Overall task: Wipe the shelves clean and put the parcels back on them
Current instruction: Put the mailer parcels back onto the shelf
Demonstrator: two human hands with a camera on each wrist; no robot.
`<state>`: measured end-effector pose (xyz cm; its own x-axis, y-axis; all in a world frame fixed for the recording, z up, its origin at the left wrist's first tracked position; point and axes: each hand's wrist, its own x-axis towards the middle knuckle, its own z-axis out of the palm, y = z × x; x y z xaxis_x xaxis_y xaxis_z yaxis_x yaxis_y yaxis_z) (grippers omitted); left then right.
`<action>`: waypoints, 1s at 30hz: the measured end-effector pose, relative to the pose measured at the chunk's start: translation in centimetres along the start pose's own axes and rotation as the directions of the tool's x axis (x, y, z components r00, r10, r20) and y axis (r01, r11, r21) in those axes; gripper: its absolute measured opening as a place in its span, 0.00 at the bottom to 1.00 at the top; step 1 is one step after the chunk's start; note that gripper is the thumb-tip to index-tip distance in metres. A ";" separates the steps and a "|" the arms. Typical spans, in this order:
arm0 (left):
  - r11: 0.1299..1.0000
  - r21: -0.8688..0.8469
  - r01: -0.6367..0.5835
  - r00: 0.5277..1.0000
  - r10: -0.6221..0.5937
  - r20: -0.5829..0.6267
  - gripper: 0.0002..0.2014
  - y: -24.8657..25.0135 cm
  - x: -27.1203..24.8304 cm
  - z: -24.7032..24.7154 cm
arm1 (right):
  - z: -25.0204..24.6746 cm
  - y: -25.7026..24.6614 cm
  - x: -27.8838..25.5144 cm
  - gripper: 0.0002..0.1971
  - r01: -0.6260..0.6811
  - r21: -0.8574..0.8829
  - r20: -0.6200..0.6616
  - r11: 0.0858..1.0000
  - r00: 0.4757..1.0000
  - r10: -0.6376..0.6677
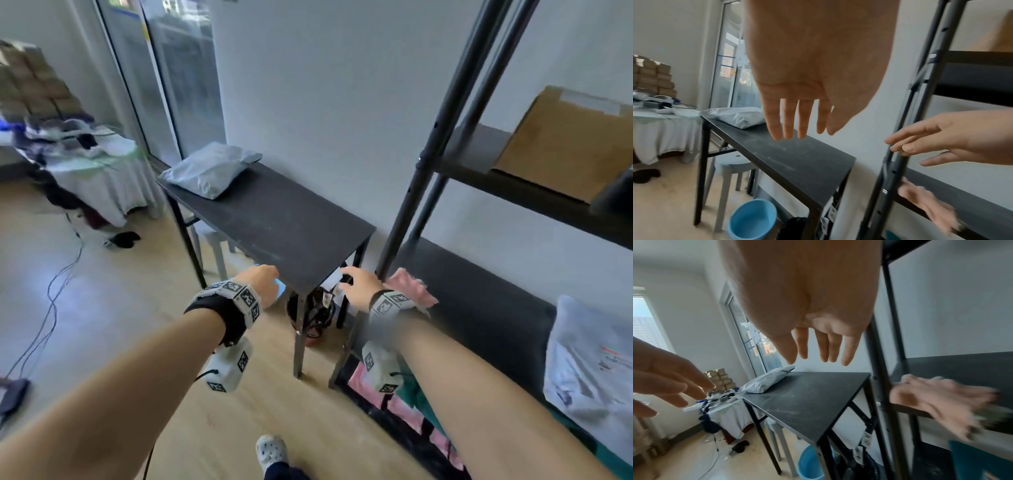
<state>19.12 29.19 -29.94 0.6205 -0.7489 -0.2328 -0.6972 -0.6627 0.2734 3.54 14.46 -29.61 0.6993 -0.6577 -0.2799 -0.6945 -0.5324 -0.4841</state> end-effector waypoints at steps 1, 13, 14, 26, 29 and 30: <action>1.000 -0.001 0.017 1.000 -0.017 -0.006 0.17 -1.1 1.2 -0.5 | 0.4 -1.1 1.9 0.23 0.019 -0.001 0.014 1.000 1.000 -0.019; 0.982 -0.047 0.181 0.984 -0.180 0.015 0.19 -13.2 16.8 -6.5 | 3.2 -13.3 22.7 0.20 0.147 0.019 0.062 0.989 0.987 -0.148; 0.982 -0.037 0.186 0.983 -0.185 0.019 0.18 -14.1 17.8 -7.1 | 3.6 -14.3 24.0 0.20 0.151 0.018 0.068 0.988 0.986 -0.152; 0.984 -0.046 0.175 0.982 -0.171 0.080 0.17 -29.7 33.3 -12.6 | 7.9 -26.3 40.8 0.20 0.082 0.039 0.076 0.996 0.993 -0.085; 0.987 -0.061 0.149 0.984 -0.142 0.112 0.17 -33.7 37.9 -14.7 | 8.9 -29.4 44.5 0.19 0.020 0.088 0.055 0.996 0.998 -0.025; 0.987 -0.078 0.140 0.985 -0.131 0.112 0.16 -34.8 39.5 -15.5 | 9.2 -30.4 45.6 0.19 -0.002 0.108 0.048 0.994 0.999 -0.003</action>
<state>73.46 22.75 -34.23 0.6623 -0.6515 -0.3699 -0.5733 -0.7586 0.3096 58.09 5.55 -35.23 0.7086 -0.6296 -0.3184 -0.6739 -0.4702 -0.5699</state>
